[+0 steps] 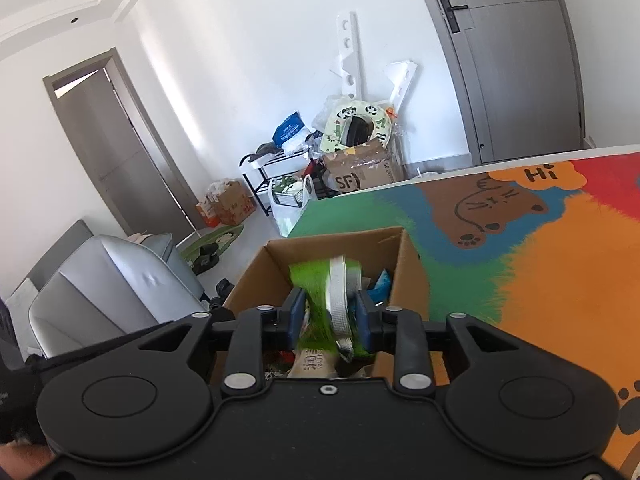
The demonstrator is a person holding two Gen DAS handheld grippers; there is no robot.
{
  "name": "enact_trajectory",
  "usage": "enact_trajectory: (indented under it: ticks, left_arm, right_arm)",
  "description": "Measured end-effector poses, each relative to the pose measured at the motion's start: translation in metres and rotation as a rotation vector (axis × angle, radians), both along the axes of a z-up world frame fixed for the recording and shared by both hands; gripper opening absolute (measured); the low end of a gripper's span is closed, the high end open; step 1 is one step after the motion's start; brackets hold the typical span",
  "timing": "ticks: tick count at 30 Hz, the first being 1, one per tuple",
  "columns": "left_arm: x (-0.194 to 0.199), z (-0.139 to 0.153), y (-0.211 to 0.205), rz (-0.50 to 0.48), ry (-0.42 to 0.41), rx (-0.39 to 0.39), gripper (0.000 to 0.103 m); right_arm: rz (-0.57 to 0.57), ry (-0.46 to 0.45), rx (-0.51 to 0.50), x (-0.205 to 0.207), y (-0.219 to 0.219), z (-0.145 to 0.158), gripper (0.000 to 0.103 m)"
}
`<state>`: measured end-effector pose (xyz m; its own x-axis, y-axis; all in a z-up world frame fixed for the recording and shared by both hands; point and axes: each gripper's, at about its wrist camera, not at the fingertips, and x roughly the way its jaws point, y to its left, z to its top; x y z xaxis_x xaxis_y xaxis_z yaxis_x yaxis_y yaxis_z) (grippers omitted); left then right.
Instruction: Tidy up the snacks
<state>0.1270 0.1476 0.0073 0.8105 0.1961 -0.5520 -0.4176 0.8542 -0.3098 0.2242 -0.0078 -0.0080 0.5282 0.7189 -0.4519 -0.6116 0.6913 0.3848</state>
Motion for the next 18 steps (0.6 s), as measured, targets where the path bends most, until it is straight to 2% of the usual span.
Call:
enact_trajectory:
  ticks: [5,18]
  left_arm:
    - [-0.007,0.002,-0.006,-0.015,0.003,0.006,0.053]
    - [-0.017,0.008,-0.037,-0.060,0.014,0.052,0.077]
  right_arm:
    - [-0.028,0.002,-0.007,-0.005,-0.011,-0.001,0.033]
    - [-0.101,0.032,0.002,-0.018,-0.067,-0.010,0.051]
